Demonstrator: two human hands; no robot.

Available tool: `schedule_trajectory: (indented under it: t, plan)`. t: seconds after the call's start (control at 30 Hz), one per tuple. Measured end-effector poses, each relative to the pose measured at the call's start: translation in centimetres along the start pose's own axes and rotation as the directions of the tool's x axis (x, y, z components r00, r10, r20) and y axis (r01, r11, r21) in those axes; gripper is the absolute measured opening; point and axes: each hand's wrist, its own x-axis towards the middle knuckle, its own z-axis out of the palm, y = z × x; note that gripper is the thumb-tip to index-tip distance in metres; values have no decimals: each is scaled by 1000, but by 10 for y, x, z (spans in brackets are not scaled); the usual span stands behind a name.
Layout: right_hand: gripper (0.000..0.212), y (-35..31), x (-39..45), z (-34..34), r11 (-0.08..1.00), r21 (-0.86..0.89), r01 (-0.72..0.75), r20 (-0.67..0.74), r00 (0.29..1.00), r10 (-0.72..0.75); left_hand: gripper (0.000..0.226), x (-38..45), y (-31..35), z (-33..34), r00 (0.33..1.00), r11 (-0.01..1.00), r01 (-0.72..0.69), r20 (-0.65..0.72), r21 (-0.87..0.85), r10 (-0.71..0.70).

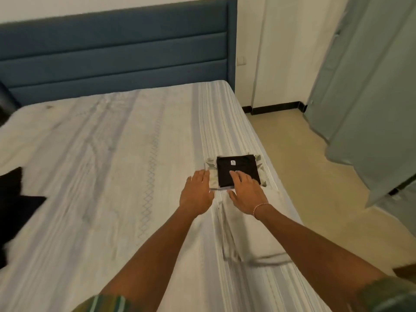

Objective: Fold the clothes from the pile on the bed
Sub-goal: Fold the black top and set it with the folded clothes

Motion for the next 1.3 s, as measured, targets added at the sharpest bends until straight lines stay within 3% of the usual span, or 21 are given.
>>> schedule_trajectory:
  t: [0.1,0.2,0.63,1.0,1.3]
  plan:
    - [66,-32,-48,-22,999,10,44,-11,999,-44,72,-63,11,-44,998,988,1,62,155,-11]
    - [65,-64,-93,-43,997,-9,79,-48,996,-79,73,-124,13,-79,999,977,17,36,211,-25]
    - [71,-231,-241,-57,982,-95,160,-9,987,-162,75,-340,-45,-142,999,964,7,36,266,-17]
    - [71,-434,-309,-32,968,-133,211,23,977,-210,75,-517,-177,-192,997,959,27,57,282,-45]
    - [66,-521,-321,6,955,-91,281,111,956,-270,74,-588,-263,-184,988,973,121,68,196,-137]
